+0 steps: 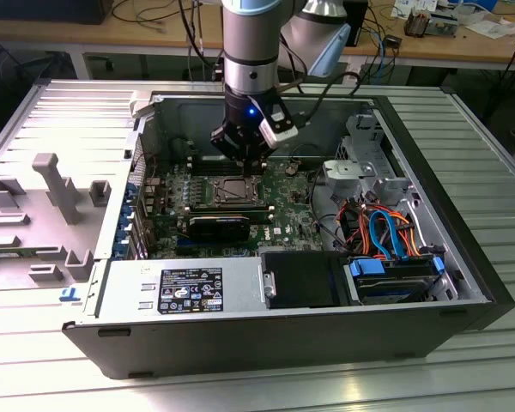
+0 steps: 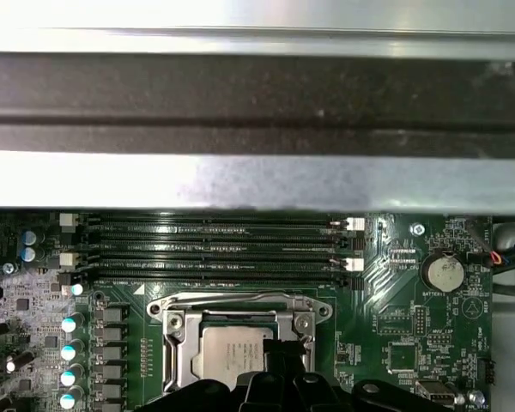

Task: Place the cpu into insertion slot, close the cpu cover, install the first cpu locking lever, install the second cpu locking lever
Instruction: 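Install the second cpu locking lever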

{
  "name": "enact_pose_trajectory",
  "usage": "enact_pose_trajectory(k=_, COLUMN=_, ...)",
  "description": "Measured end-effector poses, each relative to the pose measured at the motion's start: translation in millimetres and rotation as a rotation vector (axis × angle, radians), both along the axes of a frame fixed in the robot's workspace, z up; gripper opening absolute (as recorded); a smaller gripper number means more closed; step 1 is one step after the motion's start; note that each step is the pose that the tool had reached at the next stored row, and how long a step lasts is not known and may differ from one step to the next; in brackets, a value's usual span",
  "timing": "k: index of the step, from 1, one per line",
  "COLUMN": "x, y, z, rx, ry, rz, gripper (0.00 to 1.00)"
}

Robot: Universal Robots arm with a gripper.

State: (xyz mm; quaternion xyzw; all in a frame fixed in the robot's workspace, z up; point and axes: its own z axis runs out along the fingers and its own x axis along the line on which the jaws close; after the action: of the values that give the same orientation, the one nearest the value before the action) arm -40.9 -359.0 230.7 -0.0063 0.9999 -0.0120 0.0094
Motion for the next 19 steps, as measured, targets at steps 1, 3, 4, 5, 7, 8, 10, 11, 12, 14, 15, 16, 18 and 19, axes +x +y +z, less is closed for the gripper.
enact_pose_trajectory(k=1, x=0.0, y=-1.1, z=0.0, rx=-0.0001, ry=0.0, rz=0.0, gripper=0.11)
enact_pose_trajectory(k=3, x=0.0, y=-3.4, z=0.0, rx=-0.0003, ry=0.0, rz=0.0, gripper=0.11)
enact_pose_trajectory(k=4, x=0.0, y=-5.1, z=0.0, rx=-0.0005, ry=0.0, rz=0.0, gripper=0.11)
enact_pose_trajectory(k=5, x=0.0, y=-6.0, z=0.0, rx=-0.0008, ry=0.0, rz=0.0, gripper=0.11)
enact_pose_trajectory(k=7, x=0.0, y=-8.1, z=0.0, rx=-0.001, ry=0.0, rz=0.0, gripper=0.11)
enact_pose_trajectory(k=8, x=0.0, y=-8.5, z=-0.1, rx=-0.0009, ry=0.0, rz=0.0, gripper=0.11)
enact_pose_trajectory(k=10, x=-0.1, y=-8.7, z=2.1, rx=-0.0011, ry=0.0001, rz=0.0, gripper=0.11)
enact_pose_trajectory(k=11, x=-0.1, y=-8.7, z=3.8, rx=-0.0011, ry=0.0001, rz=0.0, gripper=0.11)
enact_pose_trajectory(k=12, x=-0.1, y=-8.7, z=5.3, rx=-0.0011, ry=0.0, rz=0.0, gripper=0.11)
enact_pose_trajectory(k=14, x=-0.1, y=-8.7, z=7.5, rx=-0.001, ry=0.0, rz=0.0, gripper=0.11)
enact_pose_trajectory(k=15, x=-0.1, y=-8.7, z=7.8, rx=-0.0009, ry=0.0, rz=0.0, gripper=0.11)
enact_pose_trajectory(k=16, x=-0.1, y=-8.8, z=7.8, rx=-0.0007, ry=-0.0001, rz=0.0, gripper=0.11)
enact_pose_trajectory(k=18, x=-0.1, y=-9.3, z=7.8, rx=-0.0011, ry=0.0001, rz=0.0, gripper=0.11)
enact_pose_trajectory(k=19, x=-0.1, y=-9.7, z=7.8, rx=-0.0016, ry=0.0001, rz=0.0, gripper=0.11)
